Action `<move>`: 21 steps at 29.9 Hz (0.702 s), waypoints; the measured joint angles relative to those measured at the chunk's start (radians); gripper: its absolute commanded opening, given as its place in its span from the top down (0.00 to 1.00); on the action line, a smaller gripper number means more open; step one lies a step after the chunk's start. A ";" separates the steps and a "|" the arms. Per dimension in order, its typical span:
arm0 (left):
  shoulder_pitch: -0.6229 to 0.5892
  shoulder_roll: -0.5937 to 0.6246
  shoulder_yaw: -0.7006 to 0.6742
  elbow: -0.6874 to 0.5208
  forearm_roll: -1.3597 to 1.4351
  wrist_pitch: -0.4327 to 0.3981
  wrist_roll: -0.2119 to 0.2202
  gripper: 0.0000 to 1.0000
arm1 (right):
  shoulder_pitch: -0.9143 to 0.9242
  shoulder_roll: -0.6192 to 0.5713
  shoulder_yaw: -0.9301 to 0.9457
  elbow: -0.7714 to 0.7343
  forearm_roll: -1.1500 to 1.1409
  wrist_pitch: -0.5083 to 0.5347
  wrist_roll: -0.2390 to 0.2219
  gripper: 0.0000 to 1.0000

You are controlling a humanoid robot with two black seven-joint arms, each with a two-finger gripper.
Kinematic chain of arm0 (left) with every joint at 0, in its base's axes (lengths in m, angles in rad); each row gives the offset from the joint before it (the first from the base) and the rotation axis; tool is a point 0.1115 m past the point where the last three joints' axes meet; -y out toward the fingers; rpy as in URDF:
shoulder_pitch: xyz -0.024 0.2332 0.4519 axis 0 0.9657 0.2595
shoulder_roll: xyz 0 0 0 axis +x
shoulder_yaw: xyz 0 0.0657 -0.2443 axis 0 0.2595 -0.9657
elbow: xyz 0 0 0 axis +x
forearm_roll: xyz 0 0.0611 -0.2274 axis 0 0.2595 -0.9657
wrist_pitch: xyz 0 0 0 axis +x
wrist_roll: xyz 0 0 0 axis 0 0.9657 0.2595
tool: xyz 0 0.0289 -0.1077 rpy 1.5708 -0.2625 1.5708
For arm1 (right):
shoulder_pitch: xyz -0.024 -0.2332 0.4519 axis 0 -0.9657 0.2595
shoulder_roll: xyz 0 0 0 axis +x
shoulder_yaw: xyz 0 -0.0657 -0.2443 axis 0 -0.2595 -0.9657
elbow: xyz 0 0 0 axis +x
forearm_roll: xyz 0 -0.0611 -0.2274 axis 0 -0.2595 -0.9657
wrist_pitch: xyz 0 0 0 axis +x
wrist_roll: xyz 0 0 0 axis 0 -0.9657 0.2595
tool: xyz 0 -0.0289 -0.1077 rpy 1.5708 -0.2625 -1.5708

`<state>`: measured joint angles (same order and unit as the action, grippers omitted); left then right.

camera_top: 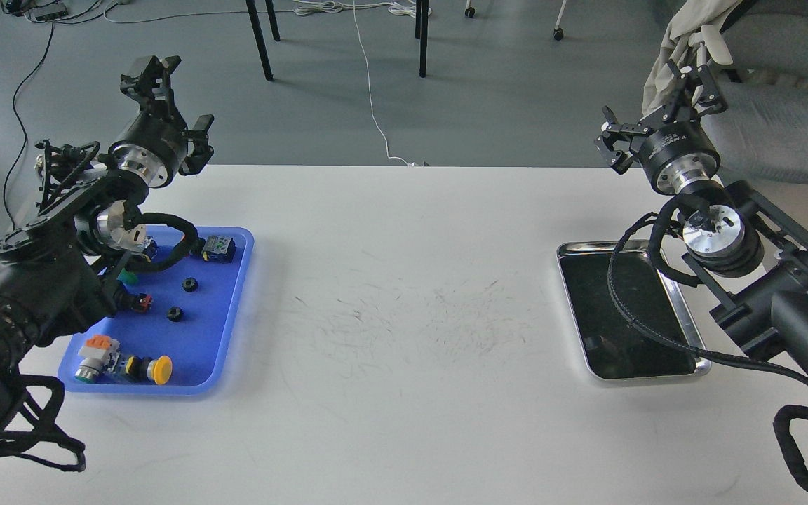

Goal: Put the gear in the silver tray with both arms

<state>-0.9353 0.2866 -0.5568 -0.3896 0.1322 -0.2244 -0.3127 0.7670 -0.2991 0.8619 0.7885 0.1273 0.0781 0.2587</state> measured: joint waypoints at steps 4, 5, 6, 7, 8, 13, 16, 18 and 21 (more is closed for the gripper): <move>0.002 0.000 0.000 0.000 0.000 -0.002 -0.002 0.01 | -0.001 0.001 0.003 -0.001 0.000 0.000 0.001 0.01; 0.002 0.001 0.000 0.000 0.000 -0.003 -0.002 0.01 | -0.002 0.002 0.008 -0.002 0.000 0.000 0.001 0.01; 0.003 0.001 0.000 0.000 0.000 -0.003 -0.002 0.01 | -0.002 0.003 0.013 -0.003 0.000 0.000 0.002 0.01; 0.003 0.002 0.000 0.000 0.000 -0.003 -0.002 0.01 | -0.002 0.004 0.019 -0.003 0.000 0.000 0.002 0.01; 0.004 0.002 0.000 0.000 0.000 -0.003 -0.002 0.01 | -0.003 0.005 0.023 -0.004 0.000 0.000 0.002 0.01; 0.004 0.001 0.000 0.000 0.000 -0.003 -0.002 0.01 | -0.007 0.010 0.031 -0.008 0.003 -0.011 0.000 0.01; 0.006 0.001 0.000 0.000 -0.001 -0.003 -0.002 0.01 | -0.008 0.012 0.032 -0.009 0.007 -0.016 -0.003 0.01; 0.006 0.000 0.000 0.000 -0.001 -0.003 -0.002 0.01 | -0.008 0.012 0.032 -0.009 0.008 -0.018 -0.004 0.01; 0.006 -0.002 0.000 0.000 -0.001 -0.003 -0.002 0.01 | -0.008 0.013 0.033 -0.009 0.008 -0.028 -0.006 0.01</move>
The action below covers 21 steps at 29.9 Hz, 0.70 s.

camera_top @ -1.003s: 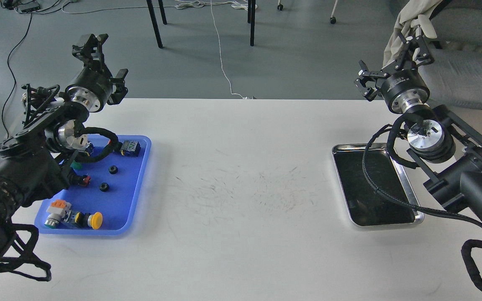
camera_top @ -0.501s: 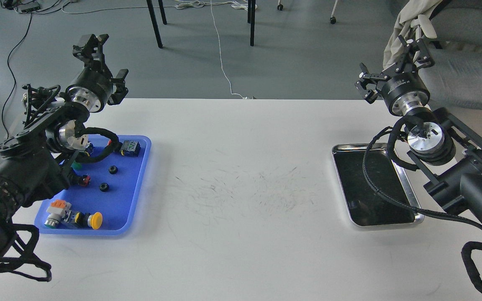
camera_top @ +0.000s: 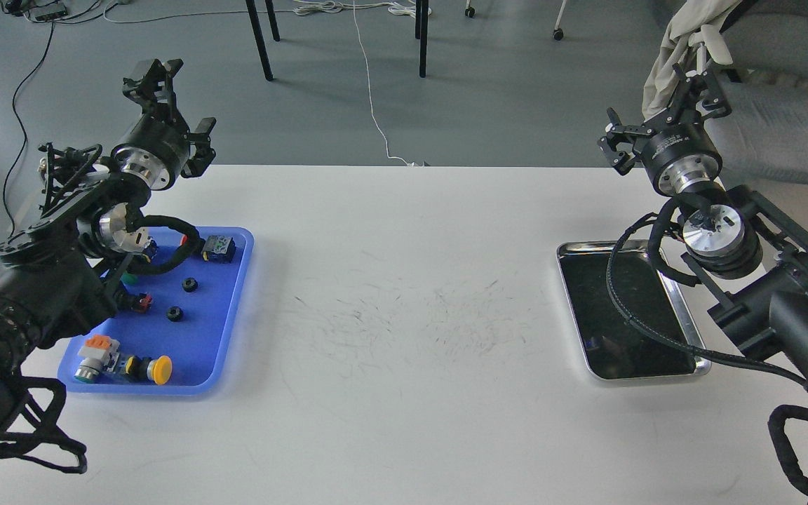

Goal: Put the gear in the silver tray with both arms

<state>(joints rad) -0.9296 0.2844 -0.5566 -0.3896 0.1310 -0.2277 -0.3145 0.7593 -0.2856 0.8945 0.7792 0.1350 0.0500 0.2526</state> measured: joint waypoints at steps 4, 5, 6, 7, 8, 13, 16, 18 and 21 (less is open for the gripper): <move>0.000 -0.002 0.000 0.000 0.000 0.000 0.000 0.01 | 0.000 0.000 0.000 0.000 0.001 -0.010 -0.006 0.01; 0.000 -0.003 0.000 0.000 0.000 0.000 0.000 0.01 | 0.000 0.000 0.000 0.000 0.002 -0.014 -0.007 0.01; 0.001 -0.004 0.000 0.000 0.000 0.000 0.000 0.01 | 0.000 -0.001 0.000 0.000 0.002 -0.018 -0.007 0.01; 0.001 -0.004 0.000 0.000 0.000 0.000 0.000 0.01 | 0.001 -0.001 -0.001 0.000 0.003 -0.020 -0.008 0.01; 0.002 -0.005 0.000 0.000 0.000 0.000 0.000 0.01 | 0.002 -0.001 -0.002 0.000 0.003 -0.022 -0.008 0.01; 0.003 -0.006 0.000 0.000 0.001 0.001 0.000 0.01 | 0.002 -0.002 -0.011 0.002 0.003 -0.025 -0.009 0.01; 0.003 -0.005 0.001 0.000 0.001 0.000 0.000 0.01 | 0.002 -0.004 -0.013 0.002 0.003 -0.026 -0.009 0.01; 0.003 -0.005 0.001 0.000 0.001 -0.001 0.000 0.01 | 0.002 -0.004 -0.014 0.002 0.003 -0.027 -0.009 0.01; 0.003 -0.005 0.000 0.000 0.001 -0.001 0.000 0.01 | 0.002 -0.004 -0.015 0.002 0.003 -0.027 -0.009 0.01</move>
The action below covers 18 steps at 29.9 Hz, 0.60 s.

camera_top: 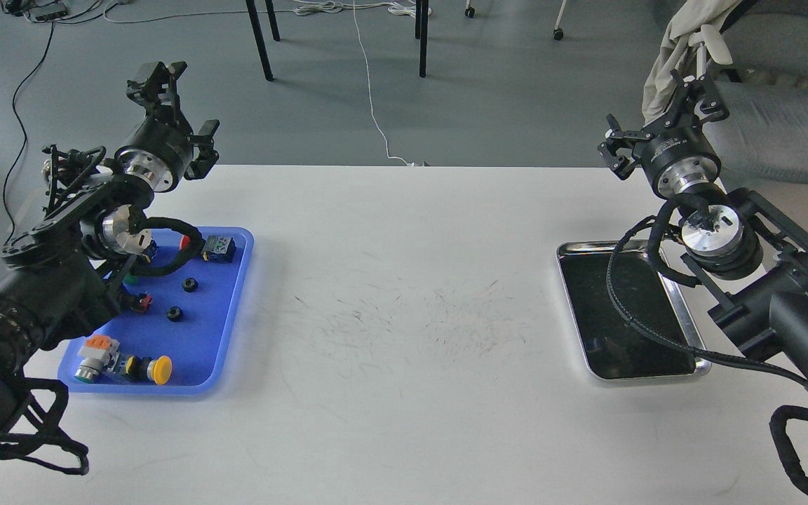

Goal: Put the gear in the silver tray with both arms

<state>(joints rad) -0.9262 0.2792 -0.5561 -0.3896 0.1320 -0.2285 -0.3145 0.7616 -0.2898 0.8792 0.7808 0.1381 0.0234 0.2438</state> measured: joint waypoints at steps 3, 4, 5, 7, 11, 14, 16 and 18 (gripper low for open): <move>0.001 0.000 0.000 0.000 0.001 0.000 0.000 0.01 | 0.000 0.000 -0.002 0.000 0.000 0.000 0.000 0.01; 0.001 0.000 0.000 0.000 0.001 0.000 0.000 0.01 | 0.000 0.000 -0.003 0.000 0.000 0.000 0.000 0.01; 0.001 0.000 0.001 0.000 0.001 0.000 0.000 0.01 | -0.001 0.000 -0.004 0.000 0.000 0.000 0.000 0.01; 0.002 0.000 0.001 0.000 0.001 0.000 0.000 0.01 | -0.001 0.000 -0.005 0.001 0.000 0.000 0.000 0.01; 0.004 0.000 0.001 0.000 0.001 0.000 0.000 0.01 | -0.001 -0.004 -0.005 0.002 0.000 0.000 0.000 0.01; 0.004 -0.001 0.001 0.000 0.002 0.000 0.000 0.01 | -0.001 -0.005 -0.006 0.002 0.000 0.000 0.000 0.01; 0.004 0.002 0.001 -0.001 0.002 -0.001 0.000 0.01 | -0.001 -0.005 -0.006 0.002 0.000 0.000 0.000 0.01; 0.004 0.009 0.001 -0.002 0.002 -0.003 0.000 0.01 | -0.001 -0.006 -0.006 0.002 0.000 0.000 0.000 0.01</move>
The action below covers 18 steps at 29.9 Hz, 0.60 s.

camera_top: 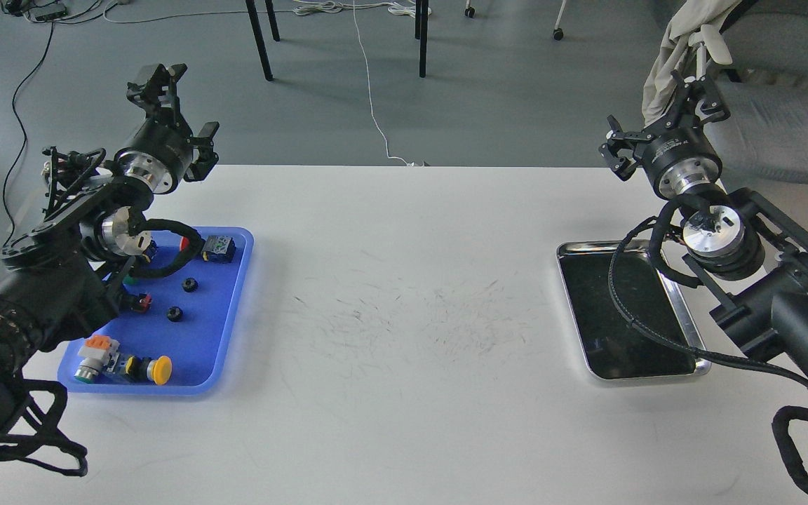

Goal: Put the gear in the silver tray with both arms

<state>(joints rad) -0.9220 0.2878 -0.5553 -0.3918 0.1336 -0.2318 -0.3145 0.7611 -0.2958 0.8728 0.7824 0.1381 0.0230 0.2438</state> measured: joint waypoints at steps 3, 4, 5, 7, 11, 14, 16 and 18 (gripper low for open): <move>0.000 0.007 0.001 -0.002 0.001 -0.003 0.000 0.01 | 0.001 0.000 0.000 0.000 0.000 0.000 0.000 0.01; 0.000 0.009 0.002 -0.004 0.002 -0.004 0.000 0.01 | 0.001 0.000 0.000 0.000 0.000 0.000 0.000 0.01; 0.000 0.013 0.003 -0.006 0.002 -0.006 0.000 0.01 | 0.001 0.000 0.000 0.000 0.000 0.000 0.000 0.01; -0.003 0.025 0.010 -0.008 0.003 -0.016 0.001 0.01 | 0.001 -0.001 0.000 0.000 0.000 0.000 0.000 0.01; -0.010 0.038 0.071 -0.014 0.003 -0.041 0.007 0.01 | 0.001 -0.001 0.000 -0.001 0.000 0.000 0.001 0.01; -0.031 0.060 0.129 -0.042 0.004 -0.064 0.008 0.01 | -0.001 -0.001 0.000 -0.001 0.000 0.000 0.002 0.01; -0.047 0.080 0.173 -0.061 0.004 -0.070 0.009 0.01 | -0.001 0.000 0.000 -0.001 0.000 0.000 0.002 0.01; -0.057 0.100 0.216 -0.094 0.004 -0.074 0.009 0.01 | -0.003 0.000 0.000 -0.001 0.000 0.001 0.002 0.01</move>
<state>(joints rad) -0.9794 0.3881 -0.3388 -0.4858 0.1376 -0.3056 -0.3053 0.7585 -0.2963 0.8727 0.7817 0.1380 0.0239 0.2455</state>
